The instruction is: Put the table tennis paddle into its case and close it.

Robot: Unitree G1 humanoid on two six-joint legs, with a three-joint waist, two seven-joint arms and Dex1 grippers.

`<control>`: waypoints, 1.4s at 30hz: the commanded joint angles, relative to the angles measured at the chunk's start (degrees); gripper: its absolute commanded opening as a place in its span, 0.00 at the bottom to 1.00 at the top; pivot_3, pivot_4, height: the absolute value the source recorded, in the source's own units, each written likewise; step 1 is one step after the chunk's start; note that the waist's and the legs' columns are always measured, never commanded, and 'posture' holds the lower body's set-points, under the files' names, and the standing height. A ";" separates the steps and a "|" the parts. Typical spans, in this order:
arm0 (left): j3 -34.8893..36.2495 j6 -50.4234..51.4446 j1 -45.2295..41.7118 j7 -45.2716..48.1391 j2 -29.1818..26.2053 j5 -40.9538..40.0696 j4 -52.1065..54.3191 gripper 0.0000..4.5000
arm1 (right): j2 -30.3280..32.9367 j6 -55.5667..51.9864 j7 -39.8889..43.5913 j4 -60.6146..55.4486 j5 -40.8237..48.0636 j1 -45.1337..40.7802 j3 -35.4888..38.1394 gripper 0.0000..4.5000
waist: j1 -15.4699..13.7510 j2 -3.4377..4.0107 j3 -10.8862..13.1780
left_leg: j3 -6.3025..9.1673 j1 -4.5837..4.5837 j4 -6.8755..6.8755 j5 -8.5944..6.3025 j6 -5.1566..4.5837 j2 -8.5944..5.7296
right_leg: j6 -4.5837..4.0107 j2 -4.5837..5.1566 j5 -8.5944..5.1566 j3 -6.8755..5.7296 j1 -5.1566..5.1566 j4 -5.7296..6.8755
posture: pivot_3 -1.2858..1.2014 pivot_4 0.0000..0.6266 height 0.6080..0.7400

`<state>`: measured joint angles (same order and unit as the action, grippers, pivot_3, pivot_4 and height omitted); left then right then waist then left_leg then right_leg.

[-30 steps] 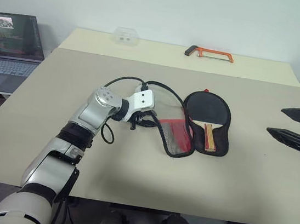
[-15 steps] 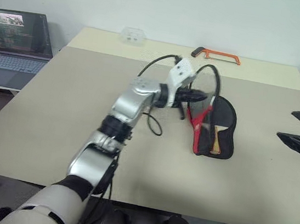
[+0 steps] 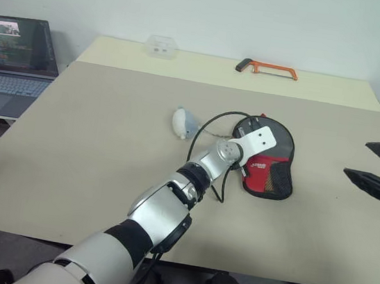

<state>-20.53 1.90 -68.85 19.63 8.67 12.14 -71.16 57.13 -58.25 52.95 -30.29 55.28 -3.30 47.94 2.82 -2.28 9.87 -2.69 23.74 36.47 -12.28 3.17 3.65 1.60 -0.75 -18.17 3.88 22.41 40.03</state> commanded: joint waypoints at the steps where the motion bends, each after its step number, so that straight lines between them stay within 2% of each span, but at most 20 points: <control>1: 7.15 -7.50 -3.95 4.74 3.28 -6.77 4.39 0.01 | -3.45 -2.78 -6.55 0.10 5.57 0.11 1.88 1.00 | -0.04 -0.05 0.03 | 0.01 0.01 0.03 0.00 0.00 -0.01 | 0.06 0.01 0.02 -0.01 -0.03 -0.06 | 0.52 0.24 1.00; 3: 12.78 -7.32 -5.49 16.55 1.67 -14.95 9.97 0.01 | -7.24 -4.02 -12.49 2.56 7.04 -0.29 0.82 1.00 | -0.36 -0.06 0.04 | 0.05 0.11 0.14 0.00 0.00 -0.03 | 0.04 0.06 0.06 -0.10 -0.03 -0.08 | 0.52 0.24 1.00; 6: 15.94 1.04 -5.39 32.12 -4.64 -22.24 20.48 0.14 | -14.83 -6.71 -24.66 8.78 8.55 -2.92 -1.78 1.00 | -0.68 0.03 0.02 | 0.02 0.17 0.19 0.00 0.01 -0.02 | -0.03 0.07 0.11 -0.19 -0.03 -0.09 | 0.52 0.24 1.00; 9: 15.85 9.75 -2.03 42.77 -13.10 -25.90 32.21 0.36 | -21.74 -9.51 -35.70 13.63 13.73 -6.39 -2.89 1.00 | 0.14 0.38 -0.16 | -0.07 0.03 0.11 0.00 0.01 -0.02 | -0.04 0.04 0.10 -0.10 -0.04 -0.07 | 0.52 0.24 1.00; 12: 14.22 15.74 3.46 50.87 -22.80 -27.38 42.65 0.62 | -26.34 -10.59 -46.40 18.40 18.70 -8.98 -2.36 1.00 | 0.92 0.97 -0.41 | -0.18 -0.31 -0.29 0.06 0.08 0.04 | -0.07 -0.04 0.09 0.08 -0.06 -0.01 | 0.52 0.24 1.00; 17: 15.28 18.28 9.37 54.12 -36.73 -25.66 46.39 0.99 | -29.26 -10.36 -59.34 23.43 29.04 -8.68 -2.61 1.00 | 0.50 1.01 -0.39 | -0.12 -0.43 -0.39 0.14 0.17 0.09 | -0.11 -0.08 0.07 0.14 -0.10 0.06 | 0.52 0.24 1.00; 23: 15.09 23.66 17.72 60.97 -48.49 -28.86 56.88 0.99 | -31.86 -8.57 -69.37 20.54 41.92 -2.91 -10.59 1.00 | 0.06 1.00 -0.39 | -0.11 -0.10 -0.37 0.12 0.14 0.08 | -0.09 0.03 0.08 0.07 -0.08 -0.29 | 0.52 0.24 1.00; 28: 15.73 23.63 23.10 61.23 -53.95 -28.74 63.80 0.99 | -30.08 -4.82 -73.01 20.28 46.79 0.00 -15.02 1.00 | -0.11 0.98 -0.38 | 0.06 0.07 -0.33 0.10 0.11 0.06 | -0.10 0.05 0.08 -0.04 -0.03 -0.35 | 0.52 0.24 1.00; 33: 16.55 25.10 26.72 60.48 -56.59 -29.94 68.75 0.99 | -26.47 -3.57 -72.38 20.96 49.50 3.03 -18.08 1.00 | -0.08 0.95 -0.36 | 0.17 0.05 -0.32 0.10 0.10 0.07 | -0.09 0.04 0.08 -0.14 -0.05 -0.30 | 0.52 0.24 1.00; 42: 17.31 24.88 27.59 56.24 -58.70 -28.29 69.18 0.99 | -28.34 -0.21 -67.67 23.69 45.69 -2.44 -26.51 1.00 | 0.47 0.89 -0.34 | 0.52 0.03 -0.32 0.10 0.09 0.07 | -0.10 -0.04 0.08 -0.15 -0.03 -0.19 | 0.52 0.24 1.00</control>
<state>-5.49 27.25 -40.67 76.58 -48.69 -16.22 -2.57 28.63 -59.75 -16.32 -6.57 101.41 -4.54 21.12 3.29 -1.38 9.53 -2.14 23.79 36.14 -12.18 3.27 3.72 1.48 -0.80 -18.09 3.70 22.37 39.80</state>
